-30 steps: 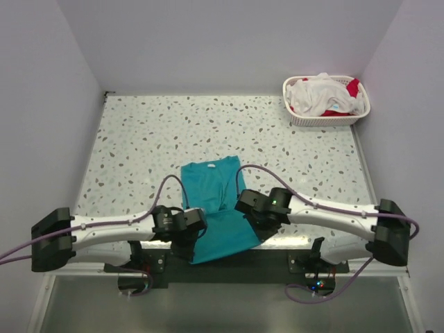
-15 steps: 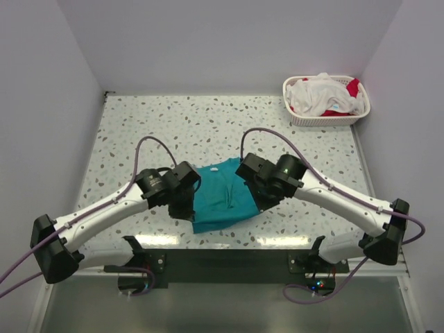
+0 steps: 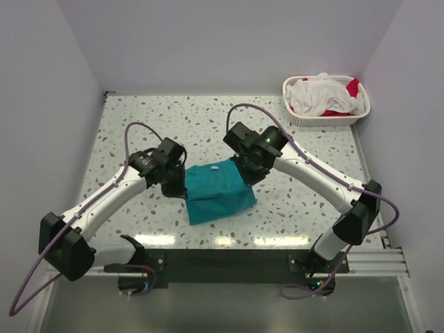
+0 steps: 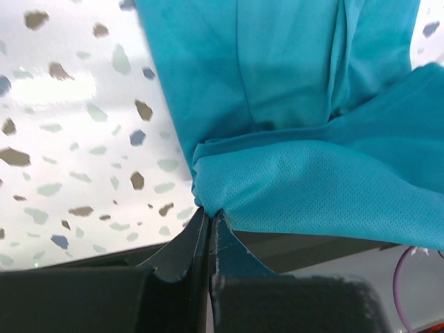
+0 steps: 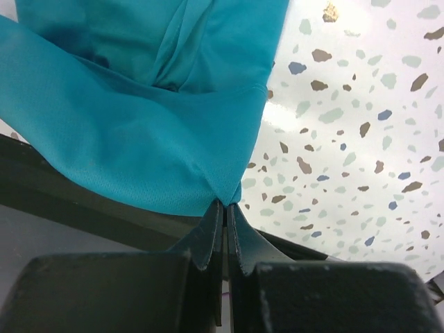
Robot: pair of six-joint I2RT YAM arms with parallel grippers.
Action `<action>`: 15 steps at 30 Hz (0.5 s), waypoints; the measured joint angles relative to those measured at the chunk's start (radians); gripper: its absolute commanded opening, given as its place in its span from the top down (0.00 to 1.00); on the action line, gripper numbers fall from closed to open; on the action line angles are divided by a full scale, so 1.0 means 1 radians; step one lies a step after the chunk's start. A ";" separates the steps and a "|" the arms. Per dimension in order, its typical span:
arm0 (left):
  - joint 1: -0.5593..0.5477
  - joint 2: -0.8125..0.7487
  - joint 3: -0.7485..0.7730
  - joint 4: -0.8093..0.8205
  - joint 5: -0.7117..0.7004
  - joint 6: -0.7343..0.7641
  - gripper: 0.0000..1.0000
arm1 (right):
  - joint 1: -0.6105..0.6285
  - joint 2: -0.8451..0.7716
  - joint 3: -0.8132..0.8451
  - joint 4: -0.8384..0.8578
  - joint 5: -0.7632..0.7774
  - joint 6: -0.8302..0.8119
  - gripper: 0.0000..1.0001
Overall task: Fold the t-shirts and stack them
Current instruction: Fold the tshirt
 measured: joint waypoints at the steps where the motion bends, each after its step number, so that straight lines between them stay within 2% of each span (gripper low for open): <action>1: 0.024 0.008 0.000 0.013 0.009 0.011 1.00 | -0.010 0.012 0.009 0.003 -0.003 -0.009 1.00; 7: 0.153 0.097 0.002 0.112 0.058 0.082 1.00 | -0.118 0.100 0.041 0.045 -0.070 -0.073 1.00; 15: 0.249 0.320 0.062 0.280 0.084 0.138 1.00 | -0.256 0.266 0.045 0.178 -0.136 -0.128 1.00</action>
